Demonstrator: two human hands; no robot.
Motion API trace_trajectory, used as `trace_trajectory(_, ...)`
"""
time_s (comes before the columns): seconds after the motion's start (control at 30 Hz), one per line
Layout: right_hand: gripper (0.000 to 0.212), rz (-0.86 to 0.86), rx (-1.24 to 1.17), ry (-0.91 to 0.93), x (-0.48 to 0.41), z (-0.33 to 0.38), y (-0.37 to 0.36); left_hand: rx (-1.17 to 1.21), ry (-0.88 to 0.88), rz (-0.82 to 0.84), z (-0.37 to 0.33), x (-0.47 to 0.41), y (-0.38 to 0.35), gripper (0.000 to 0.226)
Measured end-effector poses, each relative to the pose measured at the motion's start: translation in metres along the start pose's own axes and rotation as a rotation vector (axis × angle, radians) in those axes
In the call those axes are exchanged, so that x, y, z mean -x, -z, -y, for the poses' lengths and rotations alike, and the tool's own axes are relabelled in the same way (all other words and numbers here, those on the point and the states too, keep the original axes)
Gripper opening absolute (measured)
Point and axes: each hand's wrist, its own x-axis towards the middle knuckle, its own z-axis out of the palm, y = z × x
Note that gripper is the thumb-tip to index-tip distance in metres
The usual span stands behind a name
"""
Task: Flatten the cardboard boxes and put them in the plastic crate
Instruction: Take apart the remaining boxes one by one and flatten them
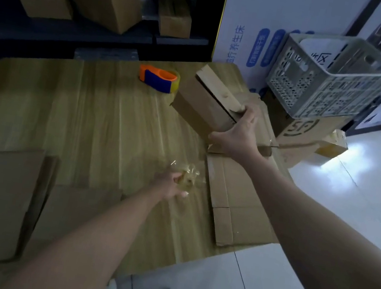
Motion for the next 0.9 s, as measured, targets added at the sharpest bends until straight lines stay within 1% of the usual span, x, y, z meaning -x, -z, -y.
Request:
trace_trajectory(0.03,0.092,0.018,0.003,0.008,0.001,0.001,-0.002,-0.085,0.03,0.046,-0.002,0.002,0.005,0.074)
trace_trajectory(0.1,0.094,0.058,0.015,0.03,0.004,0.005,-0.008,-0.185,0.048,0.143,-0.003,0.007,0.015,0.077)
trace_trajectory(0.17,0.092,0.094,0.02,0.06,0.006,0.01,-0.015,-0.152,0.028,0.223,-0.001,0.015,0.023,0.077)
trace_trajectory(0.2,0.09,0.111,0.019,0.075,0.008,0.013,-0.019,-0.089,0.01,0.22,-0.001,0.02,0.026,0.074)
trace_trajectory(0.27,0.089,0.145,0.015,0.102,0.01,0.019,-0.029,0.079,-0.01,0.116,0.001,0.026,0.032,0.059)
trace_trajectory(0.33,0.091,0.171,0.009,0.124,0.012,0.026,-0.039,0.336,-0.009,-0.048,0.004,0.028,0.041,0.041)
trace_trajectory(0.37,0.092,0.18,0.013,0.13,0.014,0.03,-0.044,0.464,-0.005,-0.12,0.008,0.03,0.047,0.037)
trace_trajectory(0.4,0.092,0.188,0.017,0.134,0.015,0.033,-0.048,0.539,-0.007,-0.193,0.012,0.032,0.054,0.034)
trace_trajectory(0.47,0.09,0.204,0.015,0.136,0.017,0.04,-0.056,0.515,0.009,-0.331,0.019,0.035,0.067,0.022)
trace_trajectory(0.5,0.089,0.214,0.011,0.138,0.018,0.043,-0.059,0.501,0.025,-0.371,0.023,0.037,0.071,0.014)
trace_trajectory(0.6,0.088,0.225,0.022,0.152,0.021,0.052,-0.067,0.584,0.116,-0.375,0.026,0.039,0.072,0.028)
trace_trajectory(0.73,0.089,0.208,0.051,0.166,0.023,0.059,-0.071,0.735,0.178,-0.323,0.021,0.04,0.069,0.034)
trace_trajectory(0.83,0.091,0.192,0.094,0.165,0.025,0.06,-0.075,0.828,0.222,-0.307,0.02,0.041,0.082,0.033)
trace_trajectory(0.9,0.092,0.189,0.12,0.143,0.028,0.062,-0.079,0.879,0.202,-0.309,0.021,0.045,0.095,0.024)
